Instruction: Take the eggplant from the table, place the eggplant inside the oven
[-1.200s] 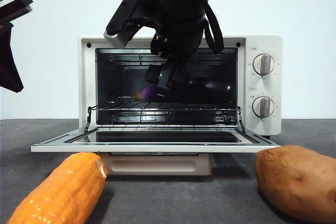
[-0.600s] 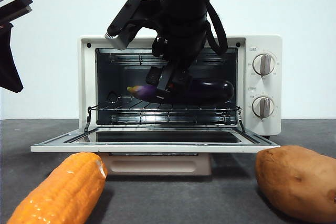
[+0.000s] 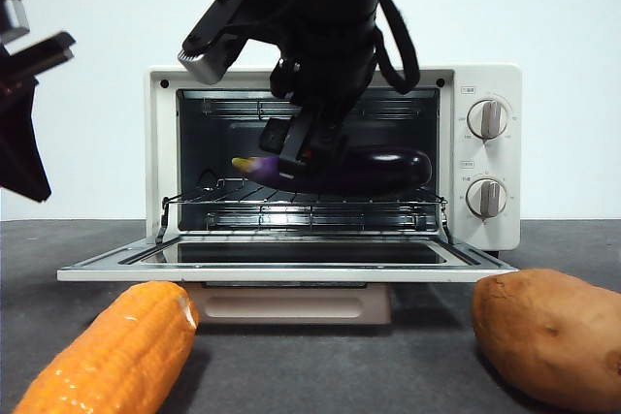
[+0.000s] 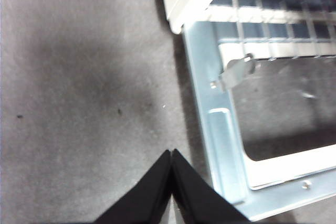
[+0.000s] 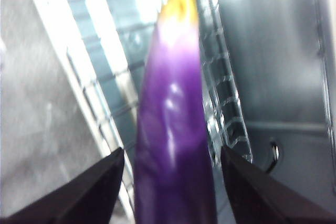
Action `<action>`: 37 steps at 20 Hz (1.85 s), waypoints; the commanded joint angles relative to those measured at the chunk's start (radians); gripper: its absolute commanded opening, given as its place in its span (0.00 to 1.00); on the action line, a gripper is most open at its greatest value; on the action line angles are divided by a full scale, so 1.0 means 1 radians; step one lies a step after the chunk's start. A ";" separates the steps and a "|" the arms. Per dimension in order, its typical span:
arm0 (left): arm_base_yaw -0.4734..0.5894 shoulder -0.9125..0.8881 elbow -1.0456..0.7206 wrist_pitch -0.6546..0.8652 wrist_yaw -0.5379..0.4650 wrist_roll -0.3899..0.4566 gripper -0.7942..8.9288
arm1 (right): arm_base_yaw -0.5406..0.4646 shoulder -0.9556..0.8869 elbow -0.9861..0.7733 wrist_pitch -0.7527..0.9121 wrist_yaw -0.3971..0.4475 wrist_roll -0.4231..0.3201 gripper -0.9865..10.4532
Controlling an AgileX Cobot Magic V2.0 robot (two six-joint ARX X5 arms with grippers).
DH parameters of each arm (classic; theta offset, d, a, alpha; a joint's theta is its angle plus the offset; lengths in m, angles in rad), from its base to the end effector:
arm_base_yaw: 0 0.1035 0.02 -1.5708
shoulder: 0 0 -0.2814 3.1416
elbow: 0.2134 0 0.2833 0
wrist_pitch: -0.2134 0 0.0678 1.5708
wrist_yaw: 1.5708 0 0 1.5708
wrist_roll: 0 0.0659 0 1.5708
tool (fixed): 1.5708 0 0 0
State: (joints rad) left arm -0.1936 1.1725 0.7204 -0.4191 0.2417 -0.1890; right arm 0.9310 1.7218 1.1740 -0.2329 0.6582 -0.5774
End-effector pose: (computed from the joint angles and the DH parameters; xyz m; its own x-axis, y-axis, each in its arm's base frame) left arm 0.2629 -0.0676 0.1951 0.5675 -0.3552 -0.7429 0.1910 0.9344 -0.3008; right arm 0.2802 0.3090 0.2043 0.8263 0.0856 -0.5567 -0.5437 0.3797 -0.7485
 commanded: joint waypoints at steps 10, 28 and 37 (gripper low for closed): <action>0.000 0.340 0.003 0.100 0.152 0.054 0.09 | 0.157 -0.458 0.023 -0.330 -0.003 0.264 0.12; 0.117 0.512 0.003 0.119 0.606 0.177 0.09 | 0.188 -0.843 0.023 -0.352 -0.003 0.310 0.10; 0.136 0.554 0.003 0.164 0.778 0.199 0.09 | 0.188 -0.909 0.023 -0.460 -0.003 0.398 0.10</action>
State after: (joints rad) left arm -0.0444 1.6779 0.7254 -0.2802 0.9680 -0.0292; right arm 1.1053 0.8082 1.1755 -0.6868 0.6544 -0.2268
